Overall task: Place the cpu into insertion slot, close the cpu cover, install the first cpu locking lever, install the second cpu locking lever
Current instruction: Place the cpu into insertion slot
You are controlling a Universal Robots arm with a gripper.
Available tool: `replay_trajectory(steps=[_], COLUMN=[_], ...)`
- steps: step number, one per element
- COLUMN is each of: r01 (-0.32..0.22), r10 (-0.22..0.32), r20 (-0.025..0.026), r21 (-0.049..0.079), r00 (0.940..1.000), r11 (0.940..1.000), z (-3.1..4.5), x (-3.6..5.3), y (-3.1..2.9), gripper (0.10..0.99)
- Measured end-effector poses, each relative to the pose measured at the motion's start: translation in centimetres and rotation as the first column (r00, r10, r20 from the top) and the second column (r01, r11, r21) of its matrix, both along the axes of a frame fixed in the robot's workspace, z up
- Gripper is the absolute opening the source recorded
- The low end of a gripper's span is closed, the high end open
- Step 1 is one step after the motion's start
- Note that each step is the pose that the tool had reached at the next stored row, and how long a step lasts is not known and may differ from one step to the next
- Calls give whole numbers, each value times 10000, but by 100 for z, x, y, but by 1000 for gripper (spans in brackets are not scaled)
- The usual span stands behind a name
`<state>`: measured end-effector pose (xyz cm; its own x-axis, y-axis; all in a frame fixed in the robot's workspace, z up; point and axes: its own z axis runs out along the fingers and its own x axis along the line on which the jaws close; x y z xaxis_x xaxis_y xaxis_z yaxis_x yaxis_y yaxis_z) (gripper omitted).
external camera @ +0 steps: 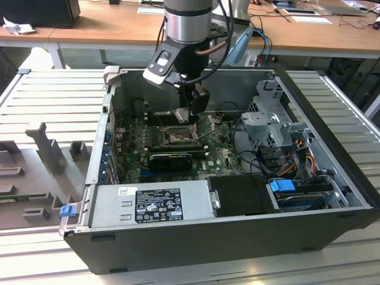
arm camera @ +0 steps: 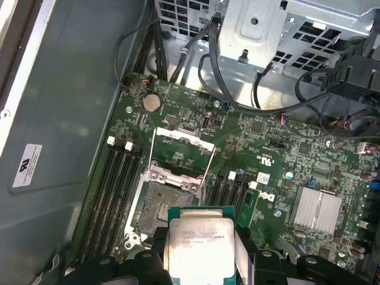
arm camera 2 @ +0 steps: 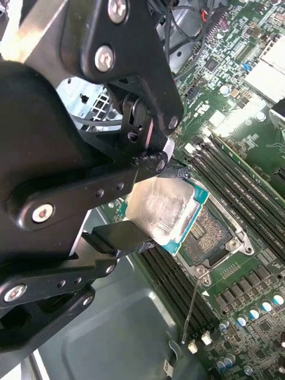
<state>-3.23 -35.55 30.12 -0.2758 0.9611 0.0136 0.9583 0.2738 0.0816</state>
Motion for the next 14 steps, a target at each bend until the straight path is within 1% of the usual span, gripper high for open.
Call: replay_trajectory(steps=[3,5,7,10,14], r01=[270,676,843,892,933], r10=[-270,-676,-843,-892,-933], r20=[0,-1,-1,0,-2], r21=[0,-2,0,1,1], r00=[9996,9977,9964,9960,9956], r11=[9996,9977,9964,9960,9956], z=[-20,-40,-67,-106,-137], x=[0,0,0,-2,-3], y=[0,0,0,0,0], gripper=[529,529,529,529,529])
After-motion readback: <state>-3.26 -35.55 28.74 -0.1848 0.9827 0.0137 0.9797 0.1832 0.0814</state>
